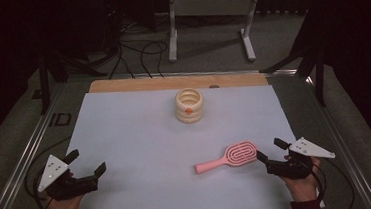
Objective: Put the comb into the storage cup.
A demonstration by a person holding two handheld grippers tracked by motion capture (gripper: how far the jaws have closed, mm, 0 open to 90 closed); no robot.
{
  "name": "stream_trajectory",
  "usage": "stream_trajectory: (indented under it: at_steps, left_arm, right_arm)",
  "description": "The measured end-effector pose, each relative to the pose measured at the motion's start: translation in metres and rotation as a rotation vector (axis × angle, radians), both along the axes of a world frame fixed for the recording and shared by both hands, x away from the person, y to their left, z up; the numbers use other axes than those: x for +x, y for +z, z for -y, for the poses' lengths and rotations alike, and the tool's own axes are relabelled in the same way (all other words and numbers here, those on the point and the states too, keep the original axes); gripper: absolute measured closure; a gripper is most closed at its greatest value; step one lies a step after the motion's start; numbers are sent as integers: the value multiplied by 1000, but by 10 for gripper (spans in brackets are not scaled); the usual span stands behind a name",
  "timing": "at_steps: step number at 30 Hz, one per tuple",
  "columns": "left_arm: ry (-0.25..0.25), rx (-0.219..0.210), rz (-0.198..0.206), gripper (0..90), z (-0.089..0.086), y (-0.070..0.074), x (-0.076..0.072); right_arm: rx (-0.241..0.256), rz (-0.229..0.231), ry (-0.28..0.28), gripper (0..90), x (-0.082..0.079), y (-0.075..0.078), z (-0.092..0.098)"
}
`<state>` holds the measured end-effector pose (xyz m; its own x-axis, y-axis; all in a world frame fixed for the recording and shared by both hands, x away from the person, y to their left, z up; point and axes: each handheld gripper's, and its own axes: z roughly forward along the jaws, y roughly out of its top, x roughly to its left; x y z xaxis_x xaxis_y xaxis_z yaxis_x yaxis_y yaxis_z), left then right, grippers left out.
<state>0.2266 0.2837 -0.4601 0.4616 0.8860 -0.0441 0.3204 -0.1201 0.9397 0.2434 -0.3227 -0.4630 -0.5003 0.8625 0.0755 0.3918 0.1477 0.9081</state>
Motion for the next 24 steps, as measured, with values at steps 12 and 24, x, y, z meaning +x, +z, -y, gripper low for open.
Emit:
stream_trajectory:
  at_steps: [12,24]
  left_arm:
    - [-21,-1,-8,0,7,0,1]
    - [-28,8,-12,0,10,-1,1]
  right_arm:
    - [-66,-63,34,421,4,-9,-19]
    - [-188,-69,80,900,2,-14,-27]
